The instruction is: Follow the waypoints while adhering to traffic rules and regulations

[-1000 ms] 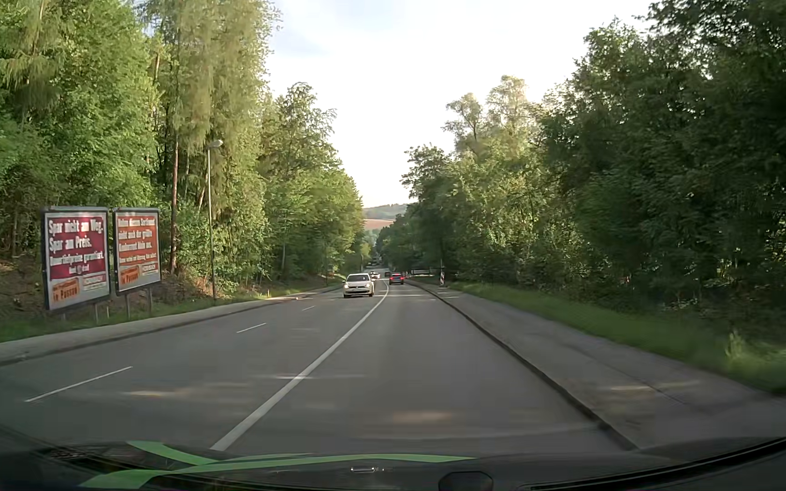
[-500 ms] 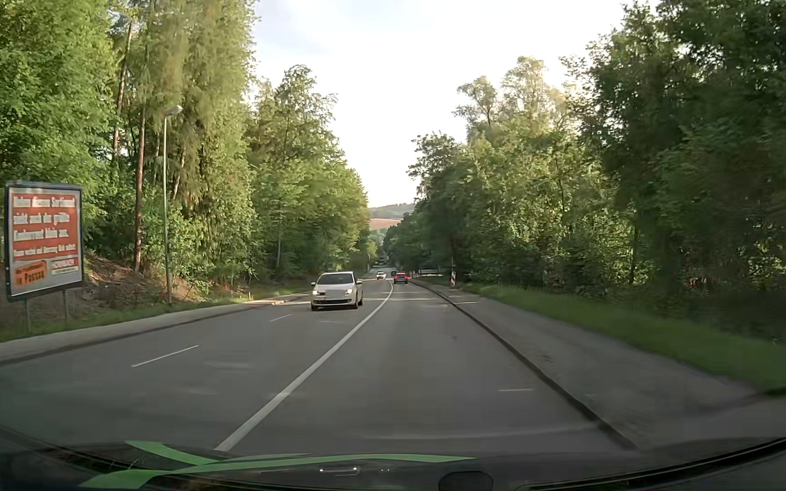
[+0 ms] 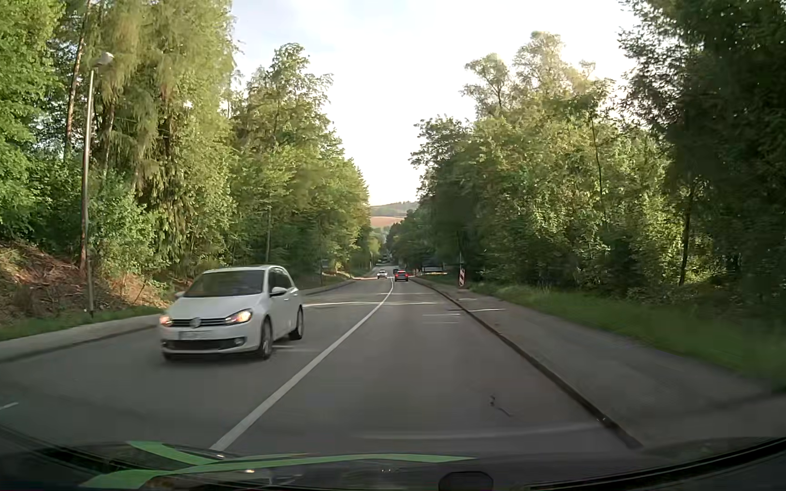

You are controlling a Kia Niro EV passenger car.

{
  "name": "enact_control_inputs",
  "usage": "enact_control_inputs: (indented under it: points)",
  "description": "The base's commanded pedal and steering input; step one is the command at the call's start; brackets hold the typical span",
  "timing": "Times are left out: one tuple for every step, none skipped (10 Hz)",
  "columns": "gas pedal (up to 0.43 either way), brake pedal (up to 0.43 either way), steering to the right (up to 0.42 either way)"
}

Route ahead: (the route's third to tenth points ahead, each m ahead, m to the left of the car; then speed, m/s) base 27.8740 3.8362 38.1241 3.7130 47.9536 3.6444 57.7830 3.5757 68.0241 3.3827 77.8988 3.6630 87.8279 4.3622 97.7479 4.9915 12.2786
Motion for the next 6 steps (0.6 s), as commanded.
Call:
enact_control_inputs:
  points:
    - [0.000,0.165,-0.009]
    - [0.000,0.165,-0.010]
    - [0.000,0.159,-0.011]
    - [0.000,0.152,-0.011]
    - [0.000,0.152,-0.011]
    - [0.000,0.140,-0.012]
